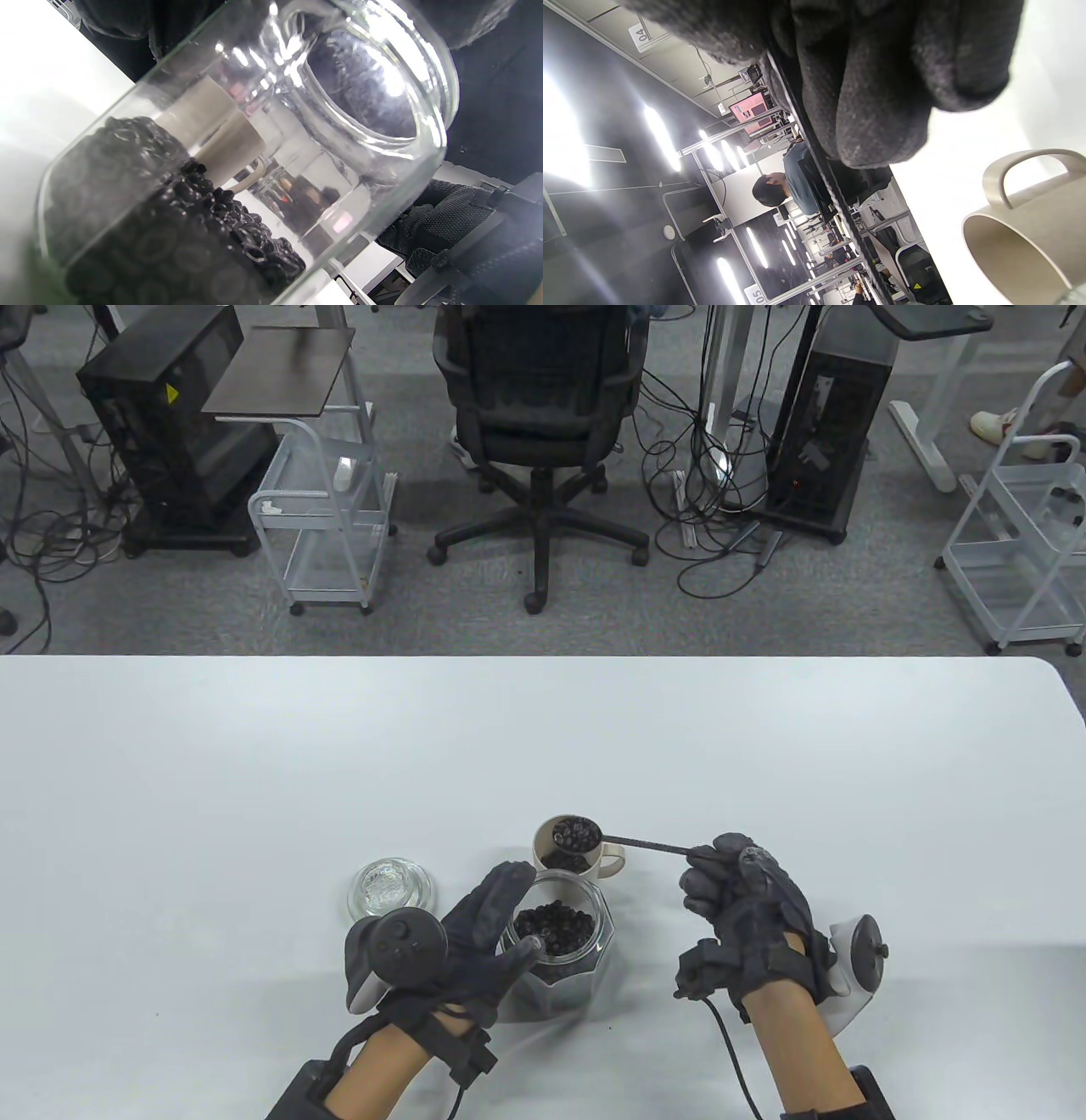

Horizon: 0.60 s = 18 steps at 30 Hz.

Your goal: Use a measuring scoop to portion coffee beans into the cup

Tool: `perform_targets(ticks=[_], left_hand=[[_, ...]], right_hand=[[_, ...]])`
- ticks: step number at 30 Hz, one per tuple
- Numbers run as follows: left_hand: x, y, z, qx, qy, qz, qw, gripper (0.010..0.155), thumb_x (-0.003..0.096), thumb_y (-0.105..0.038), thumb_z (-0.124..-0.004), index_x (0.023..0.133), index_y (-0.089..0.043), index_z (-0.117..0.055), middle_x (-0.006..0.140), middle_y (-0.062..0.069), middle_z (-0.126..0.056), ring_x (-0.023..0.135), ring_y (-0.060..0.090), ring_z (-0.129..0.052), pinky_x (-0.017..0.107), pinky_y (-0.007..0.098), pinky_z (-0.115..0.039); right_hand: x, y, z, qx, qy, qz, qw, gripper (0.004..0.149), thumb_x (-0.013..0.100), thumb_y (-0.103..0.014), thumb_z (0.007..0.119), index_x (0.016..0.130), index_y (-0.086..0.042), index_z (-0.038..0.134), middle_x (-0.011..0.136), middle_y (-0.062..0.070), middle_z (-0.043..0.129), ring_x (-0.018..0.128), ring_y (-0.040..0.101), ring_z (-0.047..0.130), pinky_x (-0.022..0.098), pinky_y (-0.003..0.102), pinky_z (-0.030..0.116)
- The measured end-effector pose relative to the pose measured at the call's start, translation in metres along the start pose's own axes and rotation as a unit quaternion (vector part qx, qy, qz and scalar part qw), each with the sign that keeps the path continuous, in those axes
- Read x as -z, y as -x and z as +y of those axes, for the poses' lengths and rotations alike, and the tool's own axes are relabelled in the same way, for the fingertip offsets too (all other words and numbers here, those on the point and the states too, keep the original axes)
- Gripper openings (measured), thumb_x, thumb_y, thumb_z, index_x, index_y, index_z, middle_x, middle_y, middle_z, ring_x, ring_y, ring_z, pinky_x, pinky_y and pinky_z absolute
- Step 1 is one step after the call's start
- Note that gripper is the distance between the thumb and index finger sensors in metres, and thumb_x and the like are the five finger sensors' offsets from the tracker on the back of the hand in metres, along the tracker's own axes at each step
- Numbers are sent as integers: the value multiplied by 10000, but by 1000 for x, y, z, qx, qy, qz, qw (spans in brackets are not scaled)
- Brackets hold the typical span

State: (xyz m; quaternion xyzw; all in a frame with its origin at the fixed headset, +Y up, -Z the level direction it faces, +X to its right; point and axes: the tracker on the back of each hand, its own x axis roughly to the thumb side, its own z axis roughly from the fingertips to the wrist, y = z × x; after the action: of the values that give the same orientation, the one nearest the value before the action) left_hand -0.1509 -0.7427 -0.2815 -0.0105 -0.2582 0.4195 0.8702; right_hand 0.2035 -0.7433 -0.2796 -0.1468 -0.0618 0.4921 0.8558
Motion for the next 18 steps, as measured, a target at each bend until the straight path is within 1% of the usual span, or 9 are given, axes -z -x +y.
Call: perform_targets(ticks=[6, 9, 12, 14, 16, 17, 18], left_hand=[[0, 0, 0, 0, 1, 1, 1000, 851, 469, -721, -605, 1137, -244, -382, 1185, 169, -445, 1016, 522, -651, 684, 678, -528], [0, 0, 0, 0, 0, 0, 1000, 851, 469, -720, -606, 1137, -242, -383, 1184, 170, -449, 1016, 522, -651, 683, 679, -528], [0, 0, 0, 0, 0, 1, 1000, 851, 468, -719, -607, 1136, -241, -386, 1183, 170, -452, 1014, 521, -655, 681, 679, -530], [0, 0, 0, -1, 0, 1, 1000, 852, 468, -720, -607, 1137, -242, -383, 1183, 172, -449, 1015, 522, -652, 682, 679, -528], [0, 0, 0, -1, 0, 0, 1000, 851, 468, -719, -608, 1136, -241, -386, 1183, 170, -450, 1014, 521, -654, 681, 679, -530], [0, 0, 0, -1, 0, 1, 1000, 850, 467, -720, -607, 1136, -244, -385, 1183, 169, -451, 1014, 521, -654, 682, 679, -529], [0, 0, 0, 0, 0, 1, 1000, 852, 468, -720, -607, 1137, -243, -383, 1183, 171, -448, 1014, 523, -652, 682, 679, -529]], right_hand=[[2, 7, 2, -16, -4, -15, 1000, 449, 552, -302, 711, 927, -55, 696, 808, 268, 827, 630, 454, 970, 502, 541, 782], [4, 10, 4, -38, -8, -26, 999, 451, 548, -286, 717, 933, -52, 694, 822, 278, 814, 646, 475, 958, 511, 552, 774], [6, 11, 9, -81, -24, -54, 995, 451, 544, -274, 723, 939, -59, 696, 840, 284, 799, 668, 490, 942, 520, 560, 765], [7, 8, 13, -120, -41, -86, 988, 447, 540, -268, 728, 939, -70, 706, 847, 286, 796, 675, 498, 937, 523, 563, 762], [6, 4, 19, -172, -66, -131, 974, 443, 539, -272, 730, 940, -85, 715, 853, 277, 799, 681, 493, 940, 529, 559, 764], [6, 0, 24, -206, -86, -160, 962, 441, 537, -274, 734, 940, -93, 723, 856, 274, 802, 684, 491, 940, 532, 558, 764], [5, -4, 29, -242, -109, -192, 945, 440, 537, -274, 736, 940, -100, 726, 859, 271, 802, 685, 492, 941, 534, 558, 763]])
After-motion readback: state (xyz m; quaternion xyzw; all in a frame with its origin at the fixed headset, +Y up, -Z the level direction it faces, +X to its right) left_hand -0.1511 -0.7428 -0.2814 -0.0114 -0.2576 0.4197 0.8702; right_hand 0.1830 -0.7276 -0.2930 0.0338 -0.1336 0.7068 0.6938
